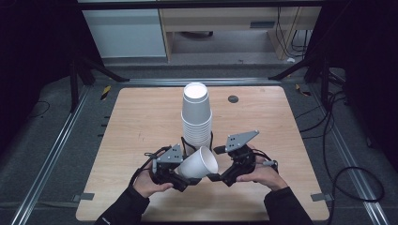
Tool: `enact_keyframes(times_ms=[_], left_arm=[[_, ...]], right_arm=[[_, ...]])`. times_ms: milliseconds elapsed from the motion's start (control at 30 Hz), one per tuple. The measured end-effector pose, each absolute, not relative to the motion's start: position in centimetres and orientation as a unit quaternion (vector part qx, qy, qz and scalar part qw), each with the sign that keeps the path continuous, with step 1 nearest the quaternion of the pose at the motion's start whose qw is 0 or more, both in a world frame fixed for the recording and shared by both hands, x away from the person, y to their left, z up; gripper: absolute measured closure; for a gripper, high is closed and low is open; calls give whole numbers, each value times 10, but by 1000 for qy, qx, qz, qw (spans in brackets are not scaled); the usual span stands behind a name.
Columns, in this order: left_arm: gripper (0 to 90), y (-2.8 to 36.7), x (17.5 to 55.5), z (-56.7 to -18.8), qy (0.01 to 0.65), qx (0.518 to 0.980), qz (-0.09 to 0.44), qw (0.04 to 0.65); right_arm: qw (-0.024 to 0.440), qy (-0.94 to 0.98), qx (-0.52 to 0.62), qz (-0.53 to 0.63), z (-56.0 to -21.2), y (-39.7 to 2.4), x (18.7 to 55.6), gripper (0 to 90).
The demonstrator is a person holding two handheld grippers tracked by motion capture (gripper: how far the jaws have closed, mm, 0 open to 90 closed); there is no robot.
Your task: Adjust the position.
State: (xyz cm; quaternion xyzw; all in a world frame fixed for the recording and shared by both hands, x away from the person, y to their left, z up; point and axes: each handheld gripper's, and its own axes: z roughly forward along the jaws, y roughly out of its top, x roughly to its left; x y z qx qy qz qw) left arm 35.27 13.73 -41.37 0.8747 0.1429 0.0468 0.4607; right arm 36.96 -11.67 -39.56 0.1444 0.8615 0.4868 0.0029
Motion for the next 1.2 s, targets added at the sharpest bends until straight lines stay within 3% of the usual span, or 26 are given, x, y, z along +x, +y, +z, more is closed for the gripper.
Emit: enact_keyframes(times_ms=[1200], left_arm=[[208, 131, 349, -411, 134, 871, 54, 469]], right_arm=[[-28, 847, 141, 512, -400, -101, 374, 75]])
